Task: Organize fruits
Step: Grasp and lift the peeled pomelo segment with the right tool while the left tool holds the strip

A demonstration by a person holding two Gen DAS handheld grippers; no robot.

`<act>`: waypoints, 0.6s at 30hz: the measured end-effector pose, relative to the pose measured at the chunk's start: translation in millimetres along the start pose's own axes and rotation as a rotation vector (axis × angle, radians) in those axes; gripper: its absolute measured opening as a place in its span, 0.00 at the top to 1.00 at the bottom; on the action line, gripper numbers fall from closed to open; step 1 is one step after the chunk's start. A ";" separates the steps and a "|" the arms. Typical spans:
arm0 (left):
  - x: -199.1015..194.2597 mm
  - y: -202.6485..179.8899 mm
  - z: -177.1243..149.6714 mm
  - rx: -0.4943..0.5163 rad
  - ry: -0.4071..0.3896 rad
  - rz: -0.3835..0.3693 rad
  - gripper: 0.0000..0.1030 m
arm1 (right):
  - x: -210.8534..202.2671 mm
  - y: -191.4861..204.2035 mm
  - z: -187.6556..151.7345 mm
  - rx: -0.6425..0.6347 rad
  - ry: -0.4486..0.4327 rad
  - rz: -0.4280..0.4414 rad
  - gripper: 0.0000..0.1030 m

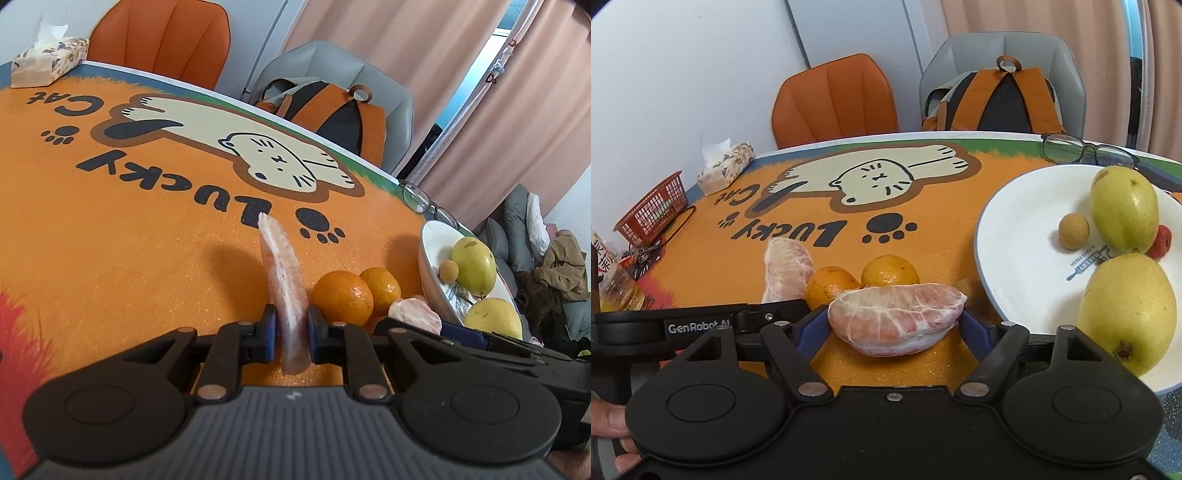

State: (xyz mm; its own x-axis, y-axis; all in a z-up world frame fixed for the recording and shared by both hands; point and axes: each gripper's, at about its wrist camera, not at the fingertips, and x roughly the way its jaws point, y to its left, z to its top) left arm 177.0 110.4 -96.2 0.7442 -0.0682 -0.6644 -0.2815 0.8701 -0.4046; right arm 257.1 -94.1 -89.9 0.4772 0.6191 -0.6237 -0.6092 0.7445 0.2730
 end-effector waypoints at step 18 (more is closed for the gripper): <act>-35.0 -9.1 -2.4 0.021 -0.059 -0.016 0.85 | -32.4 6.8 -3.1 0.006 -0.056 0.012 0.28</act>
State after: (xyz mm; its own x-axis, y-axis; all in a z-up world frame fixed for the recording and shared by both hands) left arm 152.1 103.7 -70.8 0.7833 -0.0536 -0.6193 -0.2568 0.8794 -0.4010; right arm 235.6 -109.8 -70.2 0.5046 0.6410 -0.5784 -0.6117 0.7381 0.2844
